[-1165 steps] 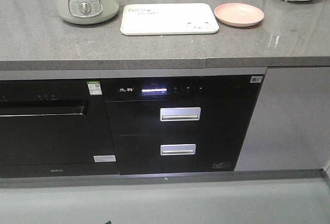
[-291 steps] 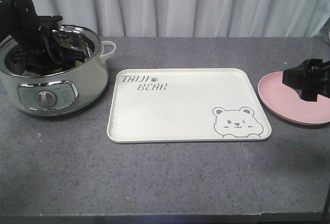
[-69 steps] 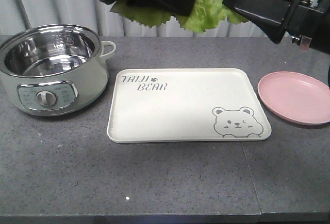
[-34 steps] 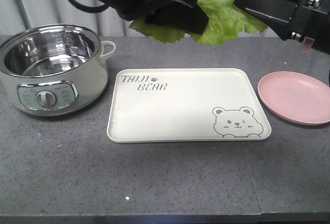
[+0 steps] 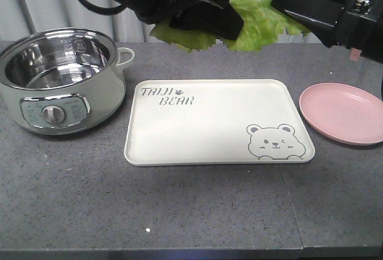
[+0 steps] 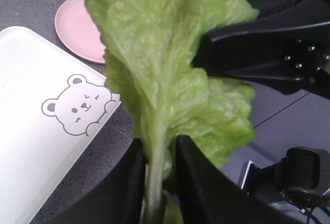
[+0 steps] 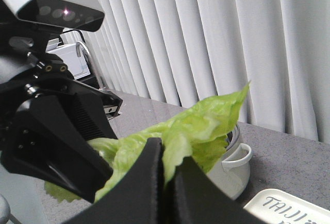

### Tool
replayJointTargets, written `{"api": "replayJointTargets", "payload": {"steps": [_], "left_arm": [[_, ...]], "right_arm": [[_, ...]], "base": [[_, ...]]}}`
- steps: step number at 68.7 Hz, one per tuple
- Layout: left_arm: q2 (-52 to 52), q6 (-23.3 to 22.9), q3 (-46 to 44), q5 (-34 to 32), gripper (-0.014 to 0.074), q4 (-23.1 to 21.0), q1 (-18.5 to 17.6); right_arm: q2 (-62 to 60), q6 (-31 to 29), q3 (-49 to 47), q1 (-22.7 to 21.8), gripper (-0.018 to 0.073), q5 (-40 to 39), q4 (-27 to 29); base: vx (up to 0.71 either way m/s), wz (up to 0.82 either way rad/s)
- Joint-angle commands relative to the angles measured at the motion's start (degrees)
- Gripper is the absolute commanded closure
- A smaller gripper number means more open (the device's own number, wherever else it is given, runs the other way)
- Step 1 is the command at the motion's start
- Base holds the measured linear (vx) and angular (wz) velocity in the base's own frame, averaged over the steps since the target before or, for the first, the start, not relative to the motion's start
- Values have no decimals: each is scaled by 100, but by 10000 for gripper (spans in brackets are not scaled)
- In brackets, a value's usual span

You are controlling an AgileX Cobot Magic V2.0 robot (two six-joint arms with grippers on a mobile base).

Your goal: Transfer vegetables to tray and serve

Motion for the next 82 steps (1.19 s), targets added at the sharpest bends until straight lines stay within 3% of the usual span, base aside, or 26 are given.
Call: {"api": "replayJointTargets", "payload": {"steps": [1, 11, 22, 35, 45, 54, 68, 82], "left_arm": [[-324, -11, -119, -146, 329, -381, -54], [-498, -11, -119, -287, 228, -328, -47], [-782, -11, -119, -475, 201, -171, -47], [-1171, -38, -119, -347, 201, 1158, -47], [-1355, -338, -119, -132, 202, 2457, -47], [-1383, -685, -119, -132, 202, 3353, -47], [-1376, -793, -109, -132, 202, 3978, -47], [-1333, -793, -109, -132, 202, 3990, -47]], "right_arm": [[-83, -83, -181, -19, 569, 101, 737], [-83, -73, -181, -19, 569, 101, 718], [-106, -99, -181, -19, 568, 30, 688], [-326, -37, -181, -504, 565, -597, 454], [-359, 175, -181, -1370, 565, -681, 164], [-115, 440, -181, -2066, 565, -695, -133], [804, 552, -181, -2570, 565, -647, -208], [1832, 493, -259, -2698, 565, -718, -242]], "base": [[0, 0], [0, 0], [0, 0], [0, 0], [0, 0], [0, 0], [0, 0], [0, 0]]}}
